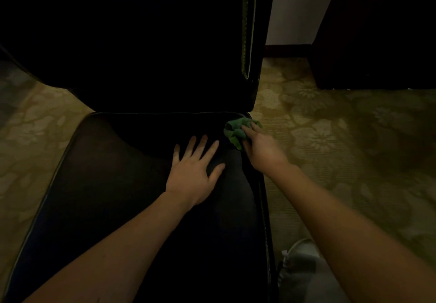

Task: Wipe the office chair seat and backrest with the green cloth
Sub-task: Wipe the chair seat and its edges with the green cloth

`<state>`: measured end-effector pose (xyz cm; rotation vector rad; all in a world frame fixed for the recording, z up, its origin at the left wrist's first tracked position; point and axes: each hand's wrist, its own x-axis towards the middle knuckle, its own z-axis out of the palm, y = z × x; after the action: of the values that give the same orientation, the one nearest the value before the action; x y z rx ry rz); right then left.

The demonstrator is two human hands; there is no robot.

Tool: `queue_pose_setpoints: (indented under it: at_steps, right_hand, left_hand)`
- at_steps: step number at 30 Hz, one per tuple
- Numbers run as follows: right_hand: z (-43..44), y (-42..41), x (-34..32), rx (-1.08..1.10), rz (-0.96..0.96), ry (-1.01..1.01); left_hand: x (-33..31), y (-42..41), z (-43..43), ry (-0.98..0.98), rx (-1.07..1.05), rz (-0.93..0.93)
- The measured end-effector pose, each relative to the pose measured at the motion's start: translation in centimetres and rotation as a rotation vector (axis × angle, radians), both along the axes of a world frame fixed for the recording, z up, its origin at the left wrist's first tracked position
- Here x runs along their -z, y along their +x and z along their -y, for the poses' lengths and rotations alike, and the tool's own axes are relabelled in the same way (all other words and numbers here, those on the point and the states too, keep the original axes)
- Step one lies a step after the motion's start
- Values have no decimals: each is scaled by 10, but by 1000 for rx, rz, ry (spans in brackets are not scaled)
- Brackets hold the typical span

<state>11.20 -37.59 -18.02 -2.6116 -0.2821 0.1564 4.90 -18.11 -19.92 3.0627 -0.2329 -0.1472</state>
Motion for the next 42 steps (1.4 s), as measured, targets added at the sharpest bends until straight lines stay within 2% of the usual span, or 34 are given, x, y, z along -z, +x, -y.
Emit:
queue_pose_setpoints:
  at_steps: [4, 9, 16, 24, 32, 38, 42]
  right_hand:
    - [-2, 2, -2, 17, -5, 69]
    - [7, -21, 0, 15, -1, 17]
    - [0, 16, 1, 30, -28, 68]
    - [10, -12, 8, -12, 30, 55]
    - [-1, 14, 14, 56, -18, 69]
    - [2, -21, 11, 63, 14, 55]
    - [-6, -37, 14, 144, 2, 77]
  left_hand:
    - [-1, 4, 1, 19, -18, -21]
    - [-3, 3, 3, 30, -11, -18]
    - [-4, 0, 2, 57, 8, 0]
    - [0, 3, 4, 53, -10, 14]
    - [-1, 2, 2, 47, 1, 30]
    - [2, 3, 3, 66, 9, 16]
    - [-3, 0, 3, 63, 24, 5]
